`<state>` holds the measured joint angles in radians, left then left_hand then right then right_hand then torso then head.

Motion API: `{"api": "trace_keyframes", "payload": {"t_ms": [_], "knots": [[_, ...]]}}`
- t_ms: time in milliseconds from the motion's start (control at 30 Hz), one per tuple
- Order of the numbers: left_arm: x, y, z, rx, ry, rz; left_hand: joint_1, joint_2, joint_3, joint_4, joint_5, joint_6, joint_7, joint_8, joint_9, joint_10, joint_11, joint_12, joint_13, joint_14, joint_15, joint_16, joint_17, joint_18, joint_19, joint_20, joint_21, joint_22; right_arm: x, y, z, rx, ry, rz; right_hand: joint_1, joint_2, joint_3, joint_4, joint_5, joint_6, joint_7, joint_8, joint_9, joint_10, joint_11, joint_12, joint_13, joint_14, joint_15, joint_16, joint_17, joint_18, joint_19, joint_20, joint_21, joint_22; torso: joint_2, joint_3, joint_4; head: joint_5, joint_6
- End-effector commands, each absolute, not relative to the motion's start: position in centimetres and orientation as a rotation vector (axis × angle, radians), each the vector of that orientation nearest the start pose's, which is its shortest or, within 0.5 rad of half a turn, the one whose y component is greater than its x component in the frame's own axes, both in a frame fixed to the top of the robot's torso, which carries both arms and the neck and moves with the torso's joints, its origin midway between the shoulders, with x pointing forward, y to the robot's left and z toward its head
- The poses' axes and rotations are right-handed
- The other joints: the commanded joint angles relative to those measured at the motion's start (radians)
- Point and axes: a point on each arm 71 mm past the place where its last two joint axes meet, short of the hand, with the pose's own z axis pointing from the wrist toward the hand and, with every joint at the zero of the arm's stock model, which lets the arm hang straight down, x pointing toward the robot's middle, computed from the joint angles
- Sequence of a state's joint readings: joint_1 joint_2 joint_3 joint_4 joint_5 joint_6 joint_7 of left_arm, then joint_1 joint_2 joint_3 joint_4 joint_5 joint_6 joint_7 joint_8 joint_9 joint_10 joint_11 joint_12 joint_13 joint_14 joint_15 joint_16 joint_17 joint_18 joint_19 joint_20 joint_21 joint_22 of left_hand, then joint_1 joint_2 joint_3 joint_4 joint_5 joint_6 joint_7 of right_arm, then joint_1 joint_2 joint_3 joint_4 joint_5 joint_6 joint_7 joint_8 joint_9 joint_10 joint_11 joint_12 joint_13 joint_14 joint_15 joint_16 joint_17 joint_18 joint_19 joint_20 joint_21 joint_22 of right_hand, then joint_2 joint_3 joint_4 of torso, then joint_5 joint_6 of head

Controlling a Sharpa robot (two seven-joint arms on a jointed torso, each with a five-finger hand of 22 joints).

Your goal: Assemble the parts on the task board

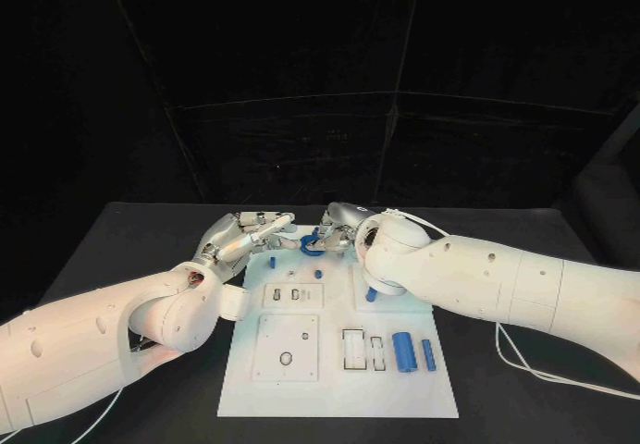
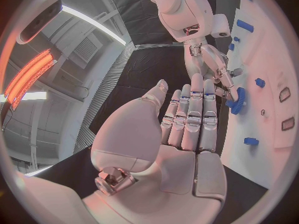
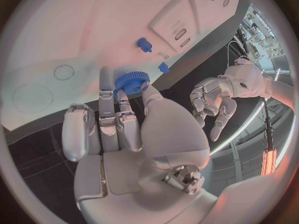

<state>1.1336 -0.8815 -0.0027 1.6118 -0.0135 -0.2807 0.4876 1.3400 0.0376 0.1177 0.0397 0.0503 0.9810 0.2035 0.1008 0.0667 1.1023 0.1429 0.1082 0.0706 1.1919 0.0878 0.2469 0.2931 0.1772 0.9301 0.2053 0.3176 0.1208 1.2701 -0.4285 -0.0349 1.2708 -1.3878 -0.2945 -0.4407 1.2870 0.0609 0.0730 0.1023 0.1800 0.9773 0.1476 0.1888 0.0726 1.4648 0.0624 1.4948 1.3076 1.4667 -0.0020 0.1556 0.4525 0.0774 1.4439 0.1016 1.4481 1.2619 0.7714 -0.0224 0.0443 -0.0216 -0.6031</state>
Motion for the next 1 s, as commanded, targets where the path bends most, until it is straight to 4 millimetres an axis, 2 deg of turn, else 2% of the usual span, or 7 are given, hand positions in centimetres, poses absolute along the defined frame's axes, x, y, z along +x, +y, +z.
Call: {"api": "trace_keyframes", "payload": {"t_ms": [33, 667, 1000], "knots": [[46.51, 20.00, -18.05, -1.068, 1.373, -1.696, 0.003, 0.004, 0.005, -0.002, 0.004, 0.001, 0.007, -0.006, -0.001, 0.003, 0.005, -0.004, -0.001, -0.002, 0.004, -0.004, 0.001, 0.007, 0.004, 0.004, -0.006, -0.001, 53.20, -7.35, -16.17, 0.023, 1.699, 0.547, -0.003, -0.005, -0.001, -0.001, -0.002, 0.014, -0.008, 0.001, 0.001, 0.052, -0.005, 0.006, 0.185, 0.028, -0.008, -0.005, 0.001, -0.018, 0.001, -0.006, 0.004, 0.000, 0.000, -0.0002, 0.0001, -0.001, -0.001], [46.59, 20.07, -18.11, -1.069, 1.375, -1.696, 0.003, 0.004, 0.005, -0.002, 0.004, 0.001, 0.007, -0.006, -0.001, 0.003, 0.005, -0.004, -0.001, -0.002, 0.004, -0.004, 0.001, 0.007, 0.004, 0.004, -0.006, -0.001, 53.01, -7.33, -16.40, 0.021, 1.740, 0.557, -0.019, -0.011, -0.004, 0.005, -0.004, 0.017, -0.008, -0.003, 0.000, 0.051, -0.004, 0.004, 0.184, 0.028, -0.007, -0.005, 0.001, -0.018, 0.001, -0.006, 0.004, 0.001, 0.000, -0.0003, 0.0006, -0.005, -0.005], [46.61, 20.08, -18.11, -1.069, 1.375, -1.695, 0.003, 0.004, 0.005, -0.002, 0.004, 0.001, 0.007, -0.006, -0.001, 0.003, 0.005, -0.004, -0.001, -0.002, 0.004, -0.004, 0.001, 0.007, 0.004, 0.004, -0.006, -0.001, 52.76, -7.21, -16.22, 0.019, 1.725, 0.573, -0.022, -0.012, -0.004, 0.006, -0.004, 0.017, -0.008, -0.003, 0.000, 0.052, -0.004, 0.005, 0.184, 0.028, -0.007, -0.005, 0.001, -0.018, 0.001, -0.006, 0.004, 0.001, 0.000, -0.0008, -0.0003, -0.006, -0.004]]}}
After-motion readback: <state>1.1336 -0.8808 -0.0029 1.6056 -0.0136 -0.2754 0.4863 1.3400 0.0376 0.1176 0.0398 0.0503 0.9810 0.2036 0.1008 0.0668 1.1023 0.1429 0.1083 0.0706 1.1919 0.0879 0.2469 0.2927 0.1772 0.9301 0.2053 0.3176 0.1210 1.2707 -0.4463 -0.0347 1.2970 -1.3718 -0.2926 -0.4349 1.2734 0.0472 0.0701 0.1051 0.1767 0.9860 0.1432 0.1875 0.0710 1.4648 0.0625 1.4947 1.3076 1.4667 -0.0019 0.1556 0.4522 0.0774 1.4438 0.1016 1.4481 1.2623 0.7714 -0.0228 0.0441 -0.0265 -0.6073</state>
